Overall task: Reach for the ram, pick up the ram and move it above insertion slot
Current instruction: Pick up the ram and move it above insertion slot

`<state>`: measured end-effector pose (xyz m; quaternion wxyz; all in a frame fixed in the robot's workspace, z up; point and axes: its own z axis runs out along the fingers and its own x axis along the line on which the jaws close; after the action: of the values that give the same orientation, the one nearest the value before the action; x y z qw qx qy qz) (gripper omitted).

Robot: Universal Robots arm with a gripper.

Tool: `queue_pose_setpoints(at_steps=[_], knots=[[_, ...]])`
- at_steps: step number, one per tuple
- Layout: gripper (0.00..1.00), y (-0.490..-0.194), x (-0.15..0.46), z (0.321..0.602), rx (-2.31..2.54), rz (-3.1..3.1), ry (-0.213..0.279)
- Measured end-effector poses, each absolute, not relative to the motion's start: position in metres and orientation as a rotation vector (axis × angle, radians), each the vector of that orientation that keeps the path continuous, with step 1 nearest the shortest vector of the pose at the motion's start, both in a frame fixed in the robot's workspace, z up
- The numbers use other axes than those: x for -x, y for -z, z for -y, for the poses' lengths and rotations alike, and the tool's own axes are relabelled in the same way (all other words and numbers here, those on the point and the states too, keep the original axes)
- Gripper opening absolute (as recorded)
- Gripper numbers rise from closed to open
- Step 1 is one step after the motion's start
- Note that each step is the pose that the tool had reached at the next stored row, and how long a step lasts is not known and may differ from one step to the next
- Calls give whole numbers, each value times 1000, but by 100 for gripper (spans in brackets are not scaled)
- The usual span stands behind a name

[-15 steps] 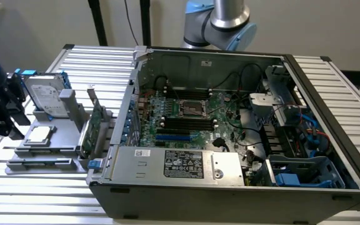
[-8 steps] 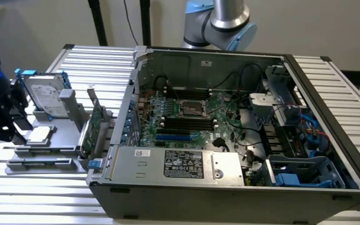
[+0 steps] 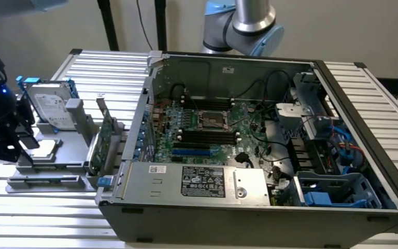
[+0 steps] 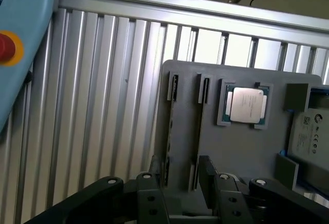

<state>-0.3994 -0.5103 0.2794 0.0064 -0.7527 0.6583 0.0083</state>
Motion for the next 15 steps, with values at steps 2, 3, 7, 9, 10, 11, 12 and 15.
queue_pose_setpoints(at_steps=[2,3,7,9,10,11,12,15], knots=[[42,-276,399,510,2354,-2061,-26],[42,-274,399,510,2354,-2061,-26],[42,-267,399,511,2352,-2063,-26],[42,-263,399,511,2351,-2064,-26],[42,-261,399,511,2351,-2064,-26],[42,-259,399,511,2351,-2064,-26],[42,-258,399,511,2351,-2065,-26],[42,-252,399,511,2350,-2066,-26]])
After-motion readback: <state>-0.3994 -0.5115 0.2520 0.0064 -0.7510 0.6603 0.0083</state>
